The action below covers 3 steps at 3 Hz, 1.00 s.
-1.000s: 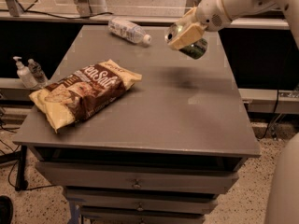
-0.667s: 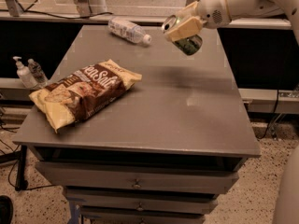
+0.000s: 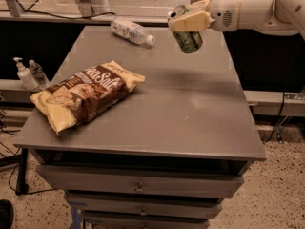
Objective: Place green can upright
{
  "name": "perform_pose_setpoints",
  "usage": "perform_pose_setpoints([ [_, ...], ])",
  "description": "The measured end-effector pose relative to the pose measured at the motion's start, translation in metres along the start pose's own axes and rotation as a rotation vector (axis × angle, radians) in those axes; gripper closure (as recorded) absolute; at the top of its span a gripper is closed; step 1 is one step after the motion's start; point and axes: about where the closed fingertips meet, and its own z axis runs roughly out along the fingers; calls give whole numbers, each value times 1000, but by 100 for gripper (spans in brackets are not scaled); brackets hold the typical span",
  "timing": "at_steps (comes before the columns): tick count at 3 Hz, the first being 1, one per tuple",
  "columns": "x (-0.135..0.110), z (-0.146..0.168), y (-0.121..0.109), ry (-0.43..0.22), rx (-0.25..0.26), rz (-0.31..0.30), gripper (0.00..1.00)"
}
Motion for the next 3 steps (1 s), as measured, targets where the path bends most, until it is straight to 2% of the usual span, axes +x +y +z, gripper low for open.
perform_pose_setpoints([
  [1,4,-6,4,-95,12,88,100],
  [2,17,-13,9,-177,20,173,100],
  [3,37,-21,15,-239,36,231,100],
])
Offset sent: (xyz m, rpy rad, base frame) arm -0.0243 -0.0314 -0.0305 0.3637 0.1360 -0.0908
